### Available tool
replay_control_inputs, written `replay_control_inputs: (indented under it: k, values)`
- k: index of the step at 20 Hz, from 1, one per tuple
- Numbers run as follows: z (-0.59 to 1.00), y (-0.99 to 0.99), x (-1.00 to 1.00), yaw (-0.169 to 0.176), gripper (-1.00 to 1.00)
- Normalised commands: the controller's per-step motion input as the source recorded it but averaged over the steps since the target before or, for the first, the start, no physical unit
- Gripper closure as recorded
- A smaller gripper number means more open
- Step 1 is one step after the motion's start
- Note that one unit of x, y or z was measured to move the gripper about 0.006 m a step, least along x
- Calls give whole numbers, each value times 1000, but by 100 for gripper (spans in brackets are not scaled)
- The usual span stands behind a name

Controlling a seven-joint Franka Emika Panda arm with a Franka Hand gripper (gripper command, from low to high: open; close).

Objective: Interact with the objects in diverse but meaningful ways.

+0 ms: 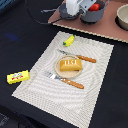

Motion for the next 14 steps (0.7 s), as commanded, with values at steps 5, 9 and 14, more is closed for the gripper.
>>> replay_control_inputs:
  k: [5, 9, 14]
  values:
    - [0, 341, 186, 14, 100]
    - [0, 431, 210, 20, 100]
    - [0, 483, 197, 25, 100]
